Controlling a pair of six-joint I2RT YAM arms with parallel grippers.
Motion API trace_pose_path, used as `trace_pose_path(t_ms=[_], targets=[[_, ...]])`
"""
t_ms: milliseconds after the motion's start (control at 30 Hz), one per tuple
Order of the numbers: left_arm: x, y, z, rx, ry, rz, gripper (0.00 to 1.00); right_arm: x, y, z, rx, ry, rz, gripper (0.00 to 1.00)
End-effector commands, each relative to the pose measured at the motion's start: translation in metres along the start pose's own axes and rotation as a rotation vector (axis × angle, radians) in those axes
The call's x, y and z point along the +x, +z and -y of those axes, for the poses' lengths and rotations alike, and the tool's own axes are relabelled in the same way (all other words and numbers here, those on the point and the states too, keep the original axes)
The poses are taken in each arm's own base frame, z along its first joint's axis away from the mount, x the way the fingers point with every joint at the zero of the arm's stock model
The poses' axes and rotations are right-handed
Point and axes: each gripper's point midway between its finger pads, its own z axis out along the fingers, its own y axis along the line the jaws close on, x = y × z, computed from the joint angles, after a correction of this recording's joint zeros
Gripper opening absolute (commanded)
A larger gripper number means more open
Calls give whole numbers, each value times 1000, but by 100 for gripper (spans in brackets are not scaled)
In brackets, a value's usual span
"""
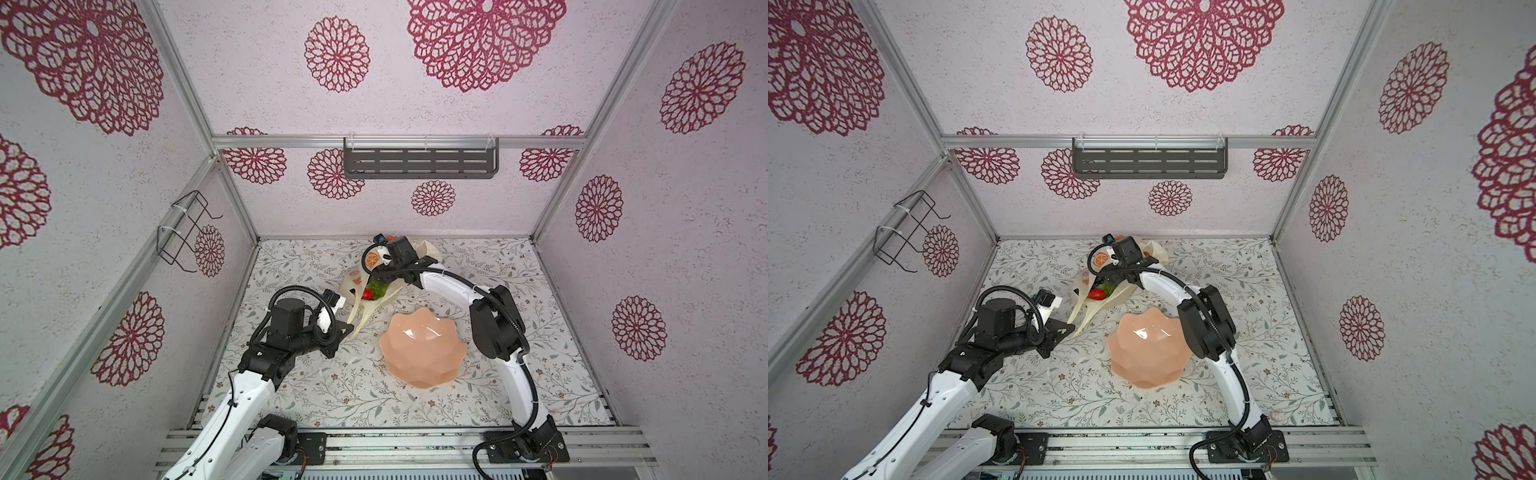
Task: Take fruits out of the plastic bag
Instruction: Take out the fake fruit from the plastic bag.
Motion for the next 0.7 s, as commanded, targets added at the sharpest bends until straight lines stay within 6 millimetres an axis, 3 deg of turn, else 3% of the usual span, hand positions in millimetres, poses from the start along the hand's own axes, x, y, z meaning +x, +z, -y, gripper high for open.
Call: trace_pose_path(t_ms=[0,567,667], targets=[[-1,-2,3,3,35,12,5,-21,-8,10,29,15,51,86],[-1,-3,-3,-36,40,12,6,3,14,11,-8,29,-23,86],[-2,-4,-4,-40,41,15,6,6,16,9,-18,39,-33,81]])
